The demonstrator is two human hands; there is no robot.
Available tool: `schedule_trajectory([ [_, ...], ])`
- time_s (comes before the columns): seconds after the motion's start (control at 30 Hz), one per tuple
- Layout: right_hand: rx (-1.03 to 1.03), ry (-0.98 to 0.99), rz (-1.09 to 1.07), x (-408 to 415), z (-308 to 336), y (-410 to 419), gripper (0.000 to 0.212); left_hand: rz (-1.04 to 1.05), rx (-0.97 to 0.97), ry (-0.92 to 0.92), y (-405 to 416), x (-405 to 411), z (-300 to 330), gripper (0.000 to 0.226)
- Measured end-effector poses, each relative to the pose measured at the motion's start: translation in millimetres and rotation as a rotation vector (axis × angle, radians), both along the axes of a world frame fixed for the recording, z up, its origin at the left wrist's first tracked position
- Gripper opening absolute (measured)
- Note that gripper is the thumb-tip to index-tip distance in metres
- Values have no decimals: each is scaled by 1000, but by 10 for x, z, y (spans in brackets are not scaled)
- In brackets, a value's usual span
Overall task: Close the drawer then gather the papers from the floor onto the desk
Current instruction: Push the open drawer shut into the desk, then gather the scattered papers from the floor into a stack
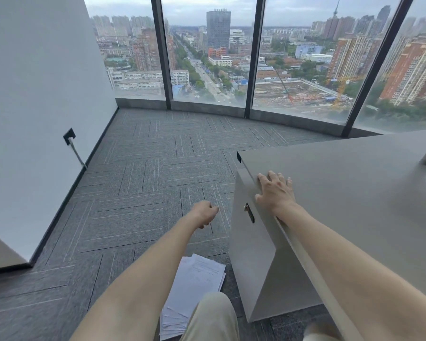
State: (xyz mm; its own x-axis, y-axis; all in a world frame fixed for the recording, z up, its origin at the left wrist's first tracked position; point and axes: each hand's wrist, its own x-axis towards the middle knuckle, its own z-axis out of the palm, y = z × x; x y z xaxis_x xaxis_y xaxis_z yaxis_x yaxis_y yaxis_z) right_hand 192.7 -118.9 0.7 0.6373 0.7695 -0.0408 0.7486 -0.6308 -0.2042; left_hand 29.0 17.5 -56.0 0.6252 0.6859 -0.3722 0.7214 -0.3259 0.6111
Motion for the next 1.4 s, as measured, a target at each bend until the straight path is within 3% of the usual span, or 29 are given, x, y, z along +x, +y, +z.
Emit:
schedule_trajectory([
  [0.13, 38, 62, 43, -446, 139, 74, 49, -50, 90, 81, -72, -533, 203, 28],
  [0.33, 23, 127, 173, -1201, 206, 25, 51, 35, 83, 70, -236, -1251, 413, 26],
  [0.47, 10, 129, 243, -1591, 204, -86, 51, 74, 75, 69, -380, -1683, 480, 36],
  [0.73, -71, 149, 339, -1919, 38, -78, 52, 179, 77, 54, -390, -2120, 362, 31],
  [1.0, -216, 235, 370, -1710, -641, 545, 47, 243, -24, 116, 13, -1964, -338, 24],
  [1.17, -300, 336, 334, -1502, -1284, 1073, 44, 286, -98, 149, 443, -1777, -970, 28],
  [1.27, -315, 412, 307, -1409, -1721, 1386, 44, 344, -148, 151, 692, -1674, -1341, 13],
  [1.4, -311, 491, 254, -1319, -2373, 1703, 48, 432, -234, 139, 1023, -1562, -1892, 13],
])
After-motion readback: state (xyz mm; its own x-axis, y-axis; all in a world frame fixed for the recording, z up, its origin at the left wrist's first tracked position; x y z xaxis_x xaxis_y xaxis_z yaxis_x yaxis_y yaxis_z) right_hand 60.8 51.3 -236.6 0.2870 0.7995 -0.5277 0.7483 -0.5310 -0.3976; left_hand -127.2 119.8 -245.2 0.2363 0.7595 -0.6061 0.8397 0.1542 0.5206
